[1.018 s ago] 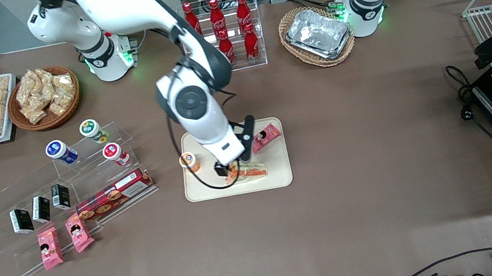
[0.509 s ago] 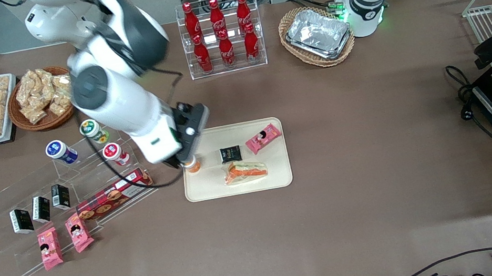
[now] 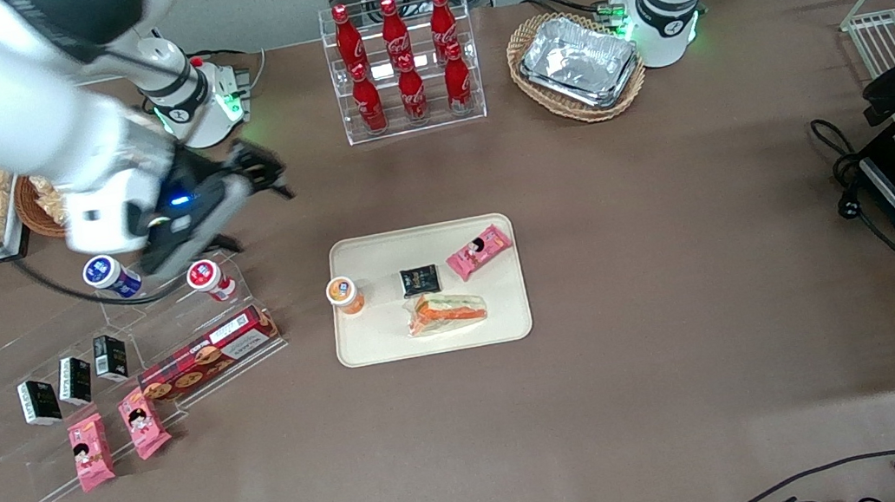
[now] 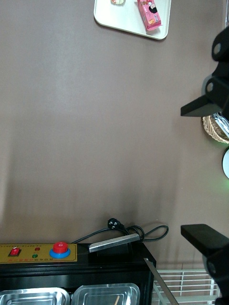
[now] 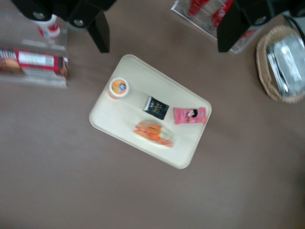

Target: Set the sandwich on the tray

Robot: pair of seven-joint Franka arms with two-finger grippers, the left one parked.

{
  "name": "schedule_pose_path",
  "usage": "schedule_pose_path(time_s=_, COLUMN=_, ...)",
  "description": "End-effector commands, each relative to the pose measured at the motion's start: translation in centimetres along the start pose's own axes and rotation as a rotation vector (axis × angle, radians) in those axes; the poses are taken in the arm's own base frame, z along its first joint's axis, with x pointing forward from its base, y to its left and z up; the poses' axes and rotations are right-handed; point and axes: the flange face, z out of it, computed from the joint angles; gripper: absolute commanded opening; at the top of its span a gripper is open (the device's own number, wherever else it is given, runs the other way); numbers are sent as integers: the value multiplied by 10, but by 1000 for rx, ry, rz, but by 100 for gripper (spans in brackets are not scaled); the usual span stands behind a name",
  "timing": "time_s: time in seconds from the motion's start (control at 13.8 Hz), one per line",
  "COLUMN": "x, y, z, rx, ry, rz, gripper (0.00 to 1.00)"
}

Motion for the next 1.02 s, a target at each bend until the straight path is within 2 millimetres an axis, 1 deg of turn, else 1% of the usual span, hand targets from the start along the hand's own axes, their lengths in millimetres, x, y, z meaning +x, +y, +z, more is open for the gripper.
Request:
schedule_pose_path(time_s=0.0, x=-15, y=1, z=-15, rx=-70, ry=0, rz=274, gripper=100)
schedule_pose_path(time_s=0.07, x=-15, y=-8, z=-12, rx=-144, ry=5, rz=337, gripper=100)
schedule_pose_path(time_s=0.15, x=-17, y=-11, z=-13, rx=-204, ry=20, rz=389, gripper=100)
schedule_pose_path(time_s=0.29, x=-20, y=10, z=-20, rx=-247, ry=34, rz=430, gripper=100)
schedule_pose_path(time_s=0.44, x=-24, y=68, z=-32, rx=-275, ry=26, rz=460, gripper=100)
schedule_pose_path(time_s=0.58, x=-31, y=112, z=-44, rx=-279, ry=19, rz=433, gripper=100)
schedule_pose_path(time_s=0.73, x=-36, y=140, z=-47, rx=-281, ry=2, rz=399, gripper=100)
schedule_pose_path(time_s=0.87, x=-40, y=177, z=-49, rx=-279, ry=5, rz=407, gripper=100)
schedule_pose_path(time_s=0.95, x=-44, y=193, z=-50, rx=-281, ry=-4, rz=373, gripper=100)
